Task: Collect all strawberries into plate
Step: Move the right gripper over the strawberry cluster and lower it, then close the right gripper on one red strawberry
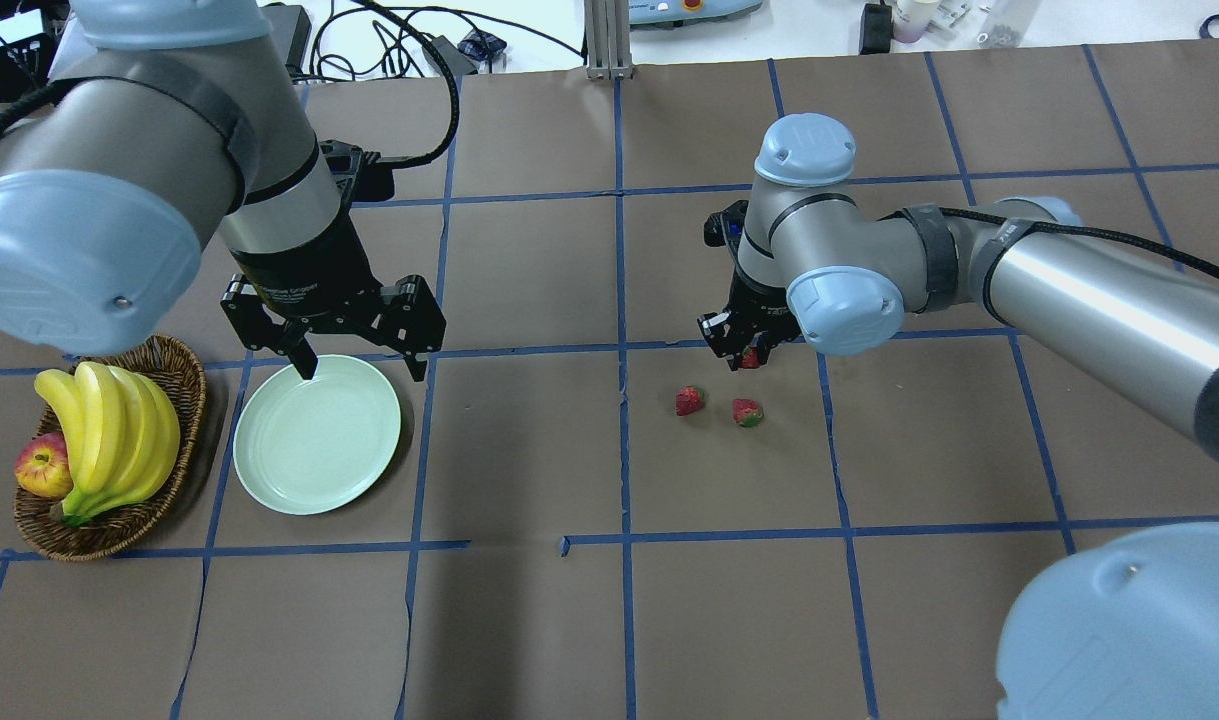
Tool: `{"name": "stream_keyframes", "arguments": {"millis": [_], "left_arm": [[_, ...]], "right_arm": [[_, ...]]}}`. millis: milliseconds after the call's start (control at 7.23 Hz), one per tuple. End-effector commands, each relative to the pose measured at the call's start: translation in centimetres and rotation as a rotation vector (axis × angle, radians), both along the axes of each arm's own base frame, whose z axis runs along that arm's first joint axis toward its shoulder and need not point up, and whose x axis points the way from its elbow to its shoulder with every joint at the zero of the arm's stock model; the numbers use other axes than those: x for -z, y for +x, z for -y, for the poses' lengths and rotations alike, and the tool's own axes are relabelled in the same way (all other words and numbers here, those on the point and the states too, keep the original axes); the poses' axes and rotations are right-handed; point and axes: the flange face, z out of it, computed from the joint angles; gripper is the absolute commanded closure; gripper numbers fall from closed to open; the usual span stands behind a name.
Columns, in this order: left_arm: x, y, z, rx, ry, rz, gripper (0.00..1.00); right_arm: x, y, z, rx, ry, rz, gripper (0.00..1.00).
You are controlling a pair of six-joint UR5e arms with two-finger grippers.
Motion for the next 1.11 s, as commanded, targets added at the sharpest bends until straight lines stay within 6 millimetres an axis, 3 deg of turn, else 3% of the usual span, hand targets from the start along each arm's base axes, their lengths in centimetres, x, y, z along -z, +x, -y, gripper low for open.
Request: {"name": "stream_keyframes", "arguments": {"millis": [0, 415, 553, 829, 968], "left_arm": [[-0.6, 0.3, 0.1, -0.001, -0.013, -0.003, 0.0], [-0.7, 0.2, 0.1, 0.0, -0.016, -0.003, 0.0], [-0.7, 0.2, 0.0, -0.002, -0.016, -0.005, 0.0], [-0.6, 0.2, 0.0, -0.002, -0.014, -0.004, 0.0], [-0.6, 0.2, 0.0, -0.003, -0.013, -0.003, 0.0]], "right_arm": [[-3.8, 1.0, 0.3, -0.004, -0.062, -0.004, 1.0], [-5.9, 8.3, -1.2, 0.033, -0.098, 0.027, 1.0], [-5.7, 10.5, -1.9, 0.033, -0.083, 0.071, 1.0], [-3.4, 14.7, -3.4, 0.032, -0.048, 0.108, 1.0], [-2.6, 16.0, -3.5, 0.023, -0.045, 0.132, 1.0]]}}
